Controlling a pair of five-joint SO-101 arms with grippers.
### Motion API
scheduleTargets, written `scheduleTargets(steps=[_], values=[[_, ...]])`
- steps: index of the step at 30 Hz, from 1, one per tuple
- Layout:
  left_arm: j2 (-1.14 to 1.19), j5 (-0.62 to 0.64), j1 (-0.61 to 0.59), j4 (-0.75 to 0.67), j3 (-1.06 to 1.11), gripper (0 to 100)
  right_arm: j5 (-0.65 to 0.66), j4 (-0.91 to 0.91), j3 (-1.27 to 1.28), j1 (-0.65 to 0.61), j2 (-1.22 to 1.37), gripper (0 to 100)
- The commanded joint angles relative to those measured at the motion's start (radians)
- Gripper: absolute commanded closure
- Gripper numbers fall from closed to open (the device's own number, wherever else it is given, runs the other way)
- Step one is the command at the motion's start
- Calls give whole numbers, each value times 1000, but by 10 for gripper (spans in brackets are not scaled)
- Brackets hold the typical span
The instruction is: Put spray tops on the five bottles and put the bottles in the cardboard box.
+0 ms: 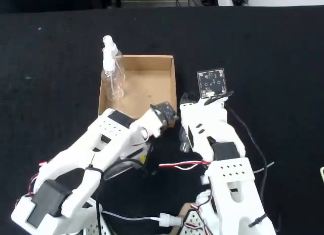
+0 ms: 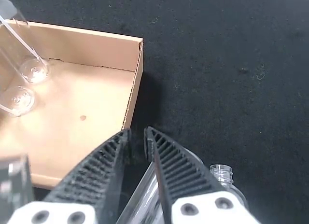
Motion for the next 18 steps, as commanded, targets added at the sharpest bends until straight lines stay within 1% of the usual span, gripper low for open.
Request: scheduleTargets(steps=[1, 5, 11, 15, 18], values=[[-110, -83, -50, 106, -2, 777, 5, -23, -10, 15, -25, 959], [-229, -146, -130, 161, 19, 772, 5, -23, -10, 15, -25, 959], [-261, -275, -283, 149, 124, 770, 3, -23, -10, 15, -25, 959], [-235, -279, -325, 149, 127, 712, 2, -23, -10, 15, -25, 959], [-227, -284, -326, 141, 127, 720, 2, -23, -7, 15, -25, 959]])
